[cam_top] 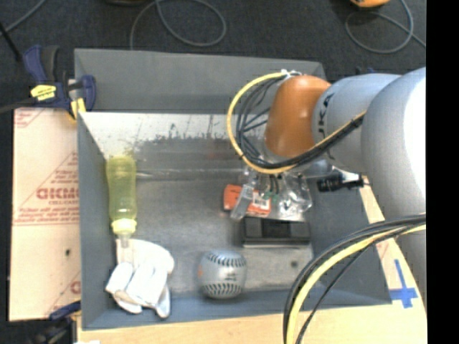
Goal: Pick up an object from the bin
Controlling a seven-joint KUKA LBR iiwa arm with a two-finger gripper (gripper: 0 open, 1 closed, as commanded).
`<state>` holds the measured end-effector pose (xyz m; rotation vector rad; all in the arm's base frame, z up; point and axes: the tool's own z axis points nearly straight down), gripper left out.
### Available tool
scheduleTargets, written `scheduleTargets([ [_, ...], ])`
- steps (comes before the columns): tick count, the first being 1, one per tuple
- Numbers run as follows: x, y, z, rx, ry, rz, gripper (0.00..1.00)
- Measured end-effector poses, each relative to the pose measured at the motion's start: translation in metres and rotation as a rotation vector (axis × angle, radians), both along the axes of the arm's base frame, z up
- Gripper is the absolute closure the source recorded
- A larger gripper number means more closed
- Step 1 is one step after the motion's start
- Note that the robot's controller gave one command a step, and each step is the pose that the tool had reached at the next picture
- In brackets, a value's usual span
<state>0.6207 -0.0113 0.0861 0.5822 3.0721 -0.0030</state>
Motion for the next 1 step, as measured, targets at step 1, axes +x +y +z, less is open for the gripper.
scheduleTargets([
  [1, -0.0059, 0.0038, 0.0226, -0.001, -0.004, 0.007, 1.00],
])
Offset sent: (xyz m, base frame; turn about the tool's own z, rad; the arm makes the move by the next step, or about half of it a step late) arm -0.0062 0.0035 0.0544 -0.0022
